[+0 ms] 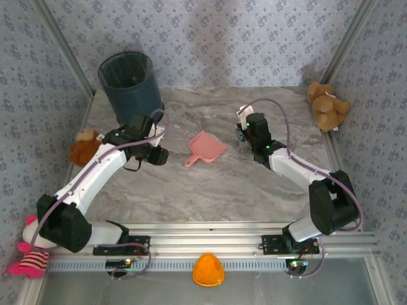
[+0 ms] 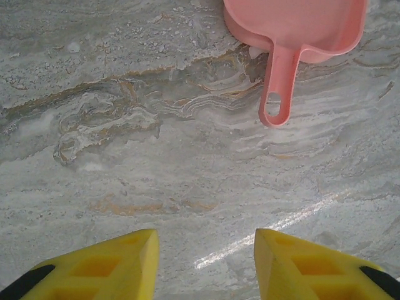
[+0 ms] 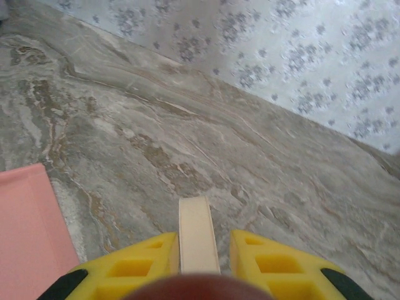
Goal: Sweep away the paper scraps from the table
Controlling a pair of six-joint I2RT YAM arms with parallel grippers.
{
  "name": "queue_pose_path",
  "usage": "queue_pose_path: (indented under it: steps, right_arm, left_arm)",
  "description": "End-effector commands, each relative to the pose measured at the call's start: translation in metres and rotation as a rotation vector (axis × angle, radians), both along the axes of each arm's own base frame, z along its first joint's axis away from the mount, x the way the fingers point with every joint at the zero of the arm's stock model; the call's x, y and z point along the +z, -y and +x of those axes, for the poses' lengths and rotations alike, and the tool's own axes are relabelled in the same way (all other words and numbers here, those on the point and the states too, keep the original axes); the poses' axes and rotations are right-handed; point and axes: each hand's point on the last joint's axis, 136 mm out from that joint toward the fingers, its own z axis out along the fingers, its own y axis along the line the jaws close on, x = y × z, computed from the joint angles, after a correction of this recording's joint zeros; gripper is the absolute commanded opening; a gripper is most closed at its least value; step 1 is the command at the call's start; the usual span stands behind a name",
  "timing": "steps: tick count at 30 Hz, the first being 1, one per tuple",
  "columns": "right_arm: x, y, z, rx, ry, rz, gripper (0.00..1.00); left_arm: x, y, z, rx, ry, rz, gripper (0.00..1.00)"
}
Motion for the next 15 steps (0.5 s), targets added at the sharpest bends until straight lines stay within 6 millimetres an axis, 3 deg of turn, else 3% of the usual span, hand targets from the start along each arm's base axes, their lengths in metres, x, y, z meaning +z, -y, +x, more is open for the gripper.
queue_pose_path:
  steps: [1, 7, 15]
  right_arm:
    - [0.031, -0.023, 0.014, 0.05, 0.146, -0.042, 0.0]
    - [0.014, -0.06, 0.015, 0.121, 0.193, -0.136, 0.0]
    - [-0.011, -0.092, 0.009, 0.189, 0.212, -0.213, 0.0]
  left_arm:
    - [0.011, 0.001, 0.008, 0.021, 0.05, -0.048, 0.44]
    - [0.012, -0.005, 0.008, 0.039, 0.075, -0.035, 0.44]
    - [0.009, -0.012, 0.009, 0.049, 0.082, -0.005, 0.45]
